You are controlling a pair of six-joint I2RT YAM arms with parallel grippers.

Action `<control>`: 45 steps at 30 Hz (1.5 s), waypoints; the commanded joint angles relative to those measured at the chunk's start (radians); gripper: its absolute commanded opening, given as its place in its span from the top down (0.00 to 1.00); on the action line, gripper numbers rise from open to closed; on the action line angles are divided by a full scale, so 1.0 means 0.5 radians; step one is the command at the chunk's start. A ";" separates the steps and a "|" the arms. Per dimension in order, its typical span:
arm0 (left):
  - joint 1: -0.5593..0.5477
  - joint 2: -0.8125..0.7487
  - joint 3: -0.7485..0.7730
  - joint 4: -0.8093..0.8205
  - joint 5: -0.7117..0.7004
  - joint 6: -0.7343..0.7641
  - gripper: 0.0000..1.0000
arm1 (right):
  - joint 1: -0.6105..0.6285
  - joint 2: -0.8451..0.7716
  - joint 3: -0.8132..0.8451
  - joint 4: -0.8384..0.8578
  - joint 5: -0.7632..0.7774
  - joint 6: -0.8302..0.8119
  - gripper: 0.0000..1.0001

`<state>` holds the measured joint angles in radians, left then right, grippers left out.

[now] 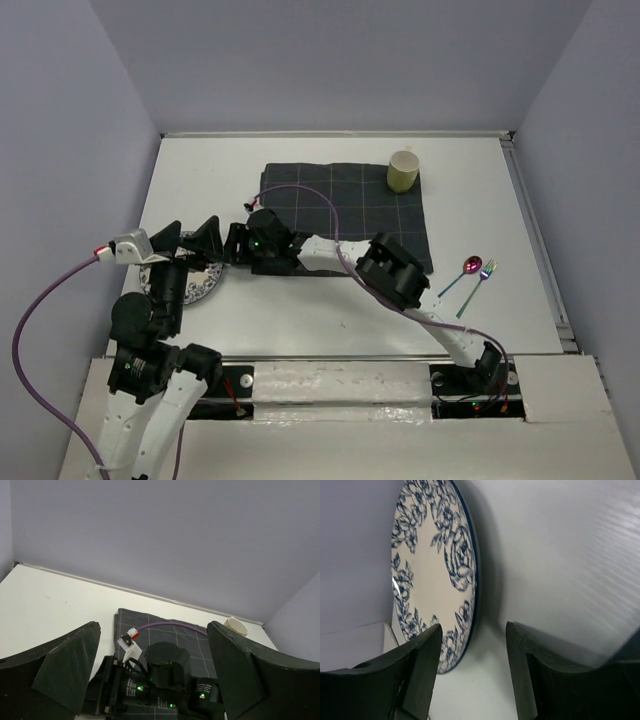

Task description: Set the dinner table for one person

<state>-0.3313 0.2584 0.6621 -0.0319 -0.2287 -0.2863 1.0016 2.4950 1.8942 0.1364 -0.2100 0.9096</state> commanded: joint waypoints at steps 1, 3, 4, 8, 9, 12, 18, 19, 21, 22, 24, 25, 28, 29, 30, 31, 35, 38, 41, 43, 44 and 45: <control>0.018 -0.032 -0.011 0.079 0.013 0.002 0.01 | 0.022 0.145 0.264 0.086 -0.095 0.181 0.41; 0.018 -0.035 -0.014 0.079 0.022 -0.001 0.01 | 0.022 0.237 0.356 0.083 -0.111 0.257 0.43; 0.015 -0.038 -0.014 0.079 0.028 -0.001 0.01 | 0.022 0.265 0.381 0.083 -0.114 0.279 0.44; 0.012 -0.057 -0.014 0.079 0.031 0.002 0.01 | 0.022 0.391 0.516 0.037 -0.166 0.322 0.50; 0.012 -0.060 -0.014 0.079 0.031 0.002 0.01 | 0.022 0.397 0.519 0.037 -0.166 0.322 0.55; 0.009 -0.075 -0.014 0.076 0.022 0.005 0.01 | 0.022 0.400 0.516 0.037 -0.154 0.307 0.68; 0.003 -0.097 -0.011 0.070 0.013 0.008 0.01 | 0.022 0.388 0.556 0.046 -0.203 0.240 1.00; 0.000 -0.097 -0.005 0.067 0.006 0.008 0.01 | 0.022 0.355 0.571 0.043 -0.209 0.203 1.00; 0.000 -0.106 -0.005 0.067 0.003 0.005 0.01 | 0.022 0.305 0.605 0.040 -0.212 0.132 1.00; -0.003 -0.106 -0.002 0.067 0.003 0.002 0.01 | 0.022 0.275 0.614 0.034 -0.215 0.089 1.00; 0.000 -0.100 0.001 0.067 0.000 0.008 0.01 | 0.003 0.158 0.596 0.037 -0.215 0.058 1.00; -0.003 -0.100 0.007 0.070 -0.003 0.011 0.01 | -0.018 0.106 0.574 0.040 -0.209 0.016 1.00; -0.003 -0.109 0.010 0.070 -0.018 0.020 0.01 | -0.042 -0.209 0.291 0.107 -0.126 -0.034 1.00; 0.000 -0.124 0.007 0.076 -0.024 0.020 0.01 | -0.043 -0.307 0.183 0.208 -0.117 -0.037 1.00; 0.000 -0.130 0.007 0.079 -0.027 0.023 0.01 | -0.067 -0.512 0.066 0.261 -0.111 -0.037 1.00; 0.003 -0.139 0.007 0.085 -0.027 0.023 0.01 | -0.098 -0.620 -0.175 0.343 -0.086 -0.055 1.00; 0.003 -0.167 -0.008 0.101 0.006 0.020 0.01 | -0.233 -1.102 -0.747 0.482 0.055 -0.077 1.00; 0.000 -0.164 -0.014 0.113 0.037 0.014 0.01 | -0.419 -1.406 -1.200 0.616 0.095 -0.019 1.00; -0.009 -0.158 -0.017 0.113 0.065 0.014 0.01 | -0.628 -1.645 -1.596 0.724 0.089 0.037 1.00; -0.012 -0.161 -0.020 0.119 0.074 0.011 0.01 | -0.729 -1.741 -1.751 0.752 0.086 0.058 1.00; -0.012 -0.161 -0.023 0.119 0.080 0.008 0.01 | -0.779 -1.790 -1.824 0.761 0.089 0.064 1.00; -0.018 -0.164 -0.023 0.119 0.086 0.005 0.01 | -0.876 -1.872 -1.949 0.770 0.086 0.068 1.00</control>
<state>-0.3325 0.1852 0.6609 -0.0319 -0.2104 -0.2867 0.6624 1.6512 1.0615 0.3542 -0.1860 0.8894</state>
